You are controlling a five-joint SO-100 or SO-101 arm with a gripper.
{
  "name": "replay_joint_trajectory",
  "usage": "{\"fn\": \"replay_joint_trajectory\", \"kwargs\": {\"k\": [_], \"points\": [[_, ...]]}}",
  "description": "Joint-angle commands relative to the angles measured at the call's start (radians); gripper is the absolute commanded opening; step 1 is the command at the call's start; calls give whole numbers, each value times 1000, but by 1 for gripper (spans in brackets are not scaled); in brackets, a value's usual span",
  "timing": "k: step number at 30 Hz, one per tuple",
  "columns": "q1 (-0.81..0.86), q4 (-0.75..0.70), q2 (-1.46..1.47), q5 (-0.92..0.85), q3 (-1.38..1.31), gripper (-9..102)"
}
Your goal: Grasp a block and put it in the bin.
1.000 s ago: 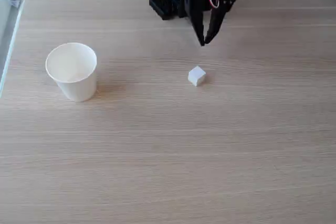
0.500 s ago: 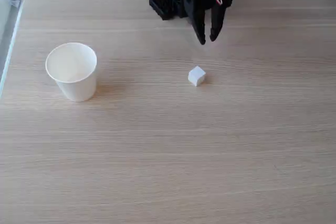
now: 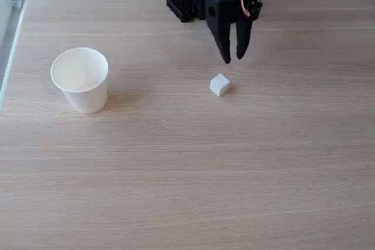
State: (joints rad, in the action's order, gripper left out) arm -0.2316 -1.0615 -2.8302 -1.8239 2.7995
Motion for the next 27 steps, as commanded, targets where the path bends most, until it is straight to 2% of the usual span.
{"fn": "replay_joint_trajectory", "kwargs": {"k": [1,7,14,27], "points": [[25,54,17,-35,9,18],[66,143,69,-117,25,18],[81,212,155,-129,-12,18],[127,273,295,-152,-97,18]]}}
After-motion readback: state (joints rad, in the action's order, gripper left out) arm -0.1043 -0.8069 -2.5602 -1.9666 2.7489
